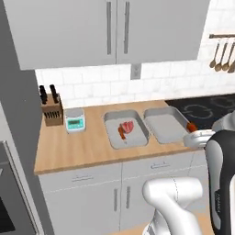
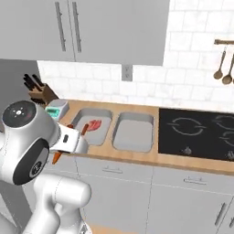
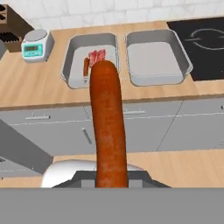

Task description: Place one carrot and one steak in each tupperware on the nearby counter, to pack two identical lunches.

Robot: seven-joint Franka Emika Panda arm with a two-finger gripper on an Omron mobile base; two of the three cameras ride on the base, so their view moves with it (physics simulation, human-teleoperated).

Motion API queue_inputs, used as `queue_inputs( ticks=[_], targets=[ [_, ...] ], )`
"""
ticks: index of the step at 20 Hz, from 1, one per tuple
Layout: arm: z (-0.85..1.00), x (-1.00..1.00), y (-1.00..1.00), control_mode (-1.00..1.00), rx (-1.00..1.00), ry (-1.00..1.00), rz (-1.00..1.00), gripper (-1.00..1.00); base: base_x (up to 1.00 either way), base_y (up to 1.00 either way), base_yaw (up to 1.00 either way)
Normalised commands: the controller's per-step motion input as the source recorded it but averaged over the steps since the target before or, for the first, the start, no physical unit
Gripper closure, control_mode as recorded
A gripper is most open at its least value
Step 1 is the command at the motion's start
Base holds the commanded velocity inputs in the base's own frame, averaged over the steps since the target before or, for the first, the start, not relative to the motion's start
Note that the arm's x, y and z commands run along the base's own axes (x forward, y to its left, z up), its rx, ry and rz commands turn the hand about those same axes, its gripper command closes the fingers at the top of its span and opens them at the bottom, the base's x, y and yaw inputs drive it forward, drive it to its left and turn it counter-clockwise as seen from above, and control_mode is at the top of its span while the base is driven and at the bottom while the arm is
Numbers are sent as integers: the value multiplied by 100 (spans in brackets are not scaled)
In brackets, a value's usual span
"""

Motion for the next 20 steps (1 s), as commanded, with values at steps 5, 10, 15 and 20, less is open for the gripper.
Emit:
queue_inputs(
  ticks=[5, 10, 15, 20],
  targets=[
    [0, 0, 0, 100, 0, 0, 0, 100, 26, -82, 31],
    [0, 0, 0, 100, 0, 0, 0, 100, 52, -57, 6],
    [0, 0, 0, 100, 0, 0, 0, 100, 83, -5, 0],
    [-12, 53, -16, -100, 1, 5, 1, 100, 33, -2, 0]
  ],
)
